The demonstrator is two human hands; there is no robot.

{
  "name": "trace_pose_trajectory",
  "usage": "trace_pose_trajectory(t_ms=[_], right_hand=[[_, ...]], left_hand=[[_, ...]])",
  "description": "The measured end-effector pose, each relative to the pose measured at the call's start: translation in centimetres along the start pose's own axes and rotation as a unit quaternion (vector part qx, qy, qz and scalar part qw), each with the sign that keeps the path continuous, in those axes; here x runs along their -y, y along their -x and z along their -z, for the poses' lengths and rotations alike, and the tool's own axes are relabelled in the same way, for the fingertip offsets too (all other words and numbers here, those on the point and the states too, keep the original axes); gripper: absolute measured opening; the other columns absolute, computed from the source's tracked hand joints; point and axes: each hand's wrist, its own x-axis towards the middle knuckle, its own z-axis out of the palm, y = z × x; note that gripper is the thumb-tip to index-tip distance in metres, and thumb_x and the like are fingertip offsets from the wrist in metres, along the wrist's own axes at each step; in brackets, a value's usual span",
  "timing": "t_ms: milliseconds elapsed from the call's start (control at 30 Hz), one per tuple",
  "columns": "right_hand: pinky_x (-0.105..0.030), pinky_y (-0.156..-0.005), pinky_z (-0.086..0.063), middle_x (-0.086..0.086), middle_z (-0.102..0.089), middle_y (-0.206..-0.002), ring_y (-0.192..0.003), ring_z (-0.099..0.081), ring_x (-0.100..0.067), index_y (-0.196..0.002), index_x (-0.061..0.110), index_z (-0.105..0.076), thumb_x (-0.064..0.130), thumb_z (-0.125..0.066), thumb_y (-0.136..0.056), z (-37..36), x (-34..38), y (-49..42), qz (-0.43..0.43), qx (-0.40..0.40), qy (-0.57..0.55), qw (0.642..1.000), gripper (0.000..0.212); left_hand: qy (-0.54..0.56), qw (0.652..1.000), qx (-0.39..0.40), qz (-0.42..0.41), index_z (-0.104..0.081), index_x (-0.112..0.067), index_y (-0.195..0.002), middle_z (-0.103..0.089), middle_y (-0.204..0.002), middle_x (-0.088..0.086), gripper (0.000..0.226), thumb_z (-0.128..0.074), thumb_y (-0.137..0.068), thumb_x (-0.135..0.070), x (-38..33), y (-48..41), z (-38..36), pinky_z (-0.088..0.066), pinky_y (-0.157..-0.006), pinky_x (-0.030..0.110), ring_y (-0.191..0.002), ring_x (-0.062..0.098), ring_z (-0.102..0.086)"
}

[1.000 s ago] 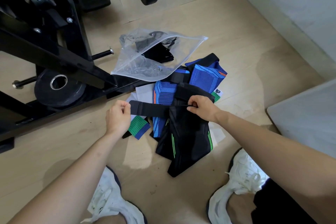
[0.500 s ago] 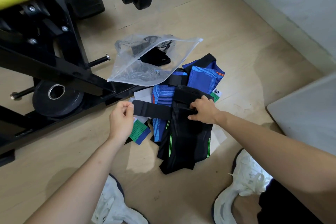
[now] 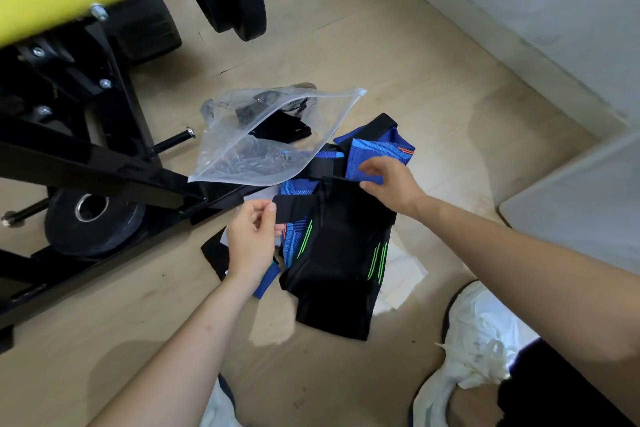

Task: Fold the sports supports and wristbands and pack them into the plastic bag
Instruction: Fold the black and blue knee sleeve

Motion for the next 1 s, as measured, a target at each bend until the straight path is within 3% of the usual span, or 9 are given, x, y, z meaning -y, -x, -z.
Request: trace_pose_trajectory(t_ms=[100,233,300,367,433,567,667,800,1000], right_hand=[[-0.023,-0.067,-0.053,-0.008,-0.071,-0.088,-0.078,-0.064,-0.017,-0.098,0.012,-0.070,0.031,-0.072,-0.089,0.5,1.6,2.1,-0.099,0.018,-0.191,0.976,0.022],[-0.040,-0.086,-0.059,-0.014,-0.070,-0.115,-0.102,-0.070,-0.028,-0.120,0.009,-0.064,0.048,-0.063,-0.092,-0.5,4.4,5.7,-0.214,0.174,-0.441,0.854,0.049],[-0.045,-0.089,-0.058,-0.013,-0.067,-0.121,-0.109,-0.067,-0.031,-0.124,0.013,-0.062,0.053,-0.066,-0.087,-1.4,5.1,6.7,-0.235,0.184,-0.498,0.814,0.054],[-0.045,-0.090,-0.058,-0.009,-0.066,-0.109,-0.105,-0.066,-0.029,-0.108,0.017,-0.068,0.048,-0.072,-0.086,-1.9,5.3,7.2,-0.237,0.167,-0.534,0.794,0.038],[-0.040,-0.090,-0.058,-0.008,-0.064,-0.092,-0.095,-0.065,-0.025,-0.092,0.015,-0.070,0.031,-0.071,-0.091,-2.2,5.3,7.5,-0.223,0.135,-0.543,0.798,0.016],[-0.027,-0.072,-0.061,-0.016,-0.062,-0.094,-0.086,-0.063,-0.027,-0.101,-0.005,-0.064,0.002,-0.058,-0.097,-2.9,4.2,7.5,-0.234,0.018,-0.554,0.799,0.011],[-0.026,-0.067,-0.061,-0.018,-0.060,-0.094,-0.081,-0.063,-0.030,-0.101,-0.007,-0.063,-0.004,-0.061,-0.093,-3.7,3.5,8.0,-0.233,-0.029,-0.507,0.829,0.009],[-0.032,-0.072,-0.062,-0.014,-0.070,-0.092,-0.073,-0.070,-0.025,-0.094,0.003,-0.064,-0.004,-0.067,-0.089,-5.2,2.3,8.3,-0.239,-0.100,-0.470,0.844,0.009],[-0.034,-0.065,-0.059,-0.005,-0.067,-0.073,-0.061,-0.060,-0.018,-0.084,0.011,-0.067,0.007,-0.067,-0.092,-6.5,0.3,8.0,-0.279,-0.188,-0.417,0.844,0.008]], left_hand=[[0.006,1.000,0.021,0.007,-0.063,-0.016,-0.100,-0.071,-0.087,0.005,0.008,-0.056,-0.102,-0.019,-0.5,0.1,-1.3,-0.056,-0.072,0.023,-0.067,0.006,-0.069],[-0.018,0.997,0.065,-0.024,-0.064,-0.024,-0.089,-0.070,-0.082,-0.002,0.012,-0.061,-0.099,-0.018,-0.8,0.8,-3.7,-0.055,-0.074,0.030,-0.069,0.008,-0.067],[-0.049,0.993,0.088,-0.066,-0.067,-0.022,-0.090,-0.071,-0.082,-0.007,0.011,-0.063,-0.097,-0.016,-0.9,1.4,-4.7,-0.051,-0.073,0.023,-0.075,0.006,-0.066],[-0.055,0.986,0.129,-0.089,-0.071,-0.024,-0.091,-0.073,-0.084,-0.010,0.012,-0.065,-0.095,-0.014,-1.2,1.8,-5.5,-0.052,-0.076,0.020,-0.080,0.004,-0.067],[-0.051,0.977,0.186,-0.085,-0.075,-0.023,-0.094,-0.076,-0.087,-0.010,0.015,-0.065,-0.095,-0.012,-1.3,1.8,-5.9,-0.055,-0.082,0.023,-0.085,0.003,-0.071],[-0.044,0.974,0.207,-0.076,-0.076,-0.019,-0.103,-0.077,-0.097,-0.008,0.019,-0.061,-0.097,-0.009,-1.6,0.1,-5.9,-0.055,-0.094,0.029,-0.097,0.003,-0.070],[-0.092,0.981,0.154,-0.069,-0.065,-0.023,-0.125,-0.066,-0.119,-0.011,0.030,-0.061,-0.098,-0.012,-1.7,-3.0,-6.0,-0.051,-0.100,0.029,-0.105,0.003,-0.061],[-0.196,0.957,0.205,-0.064,-0.048,-0.025,-0.146,-0.055,-0.135,0.000,0.051,-0.063,-0.098,-0.022,-1.1,-6.3,-7.9,-0.045,-0.107,0.037,-0.120,0.017,-0.054],[-0.195,0.962,0.188,-0.042,-0.067,-0.019,-0.113,-0.065,-0.091,-0.010,0.021,-0.069,-0.093,-0.028,0.6,-7.6,-10.2,-0.053,-0.086,0.035,-0.093,0.016,-0.065]])
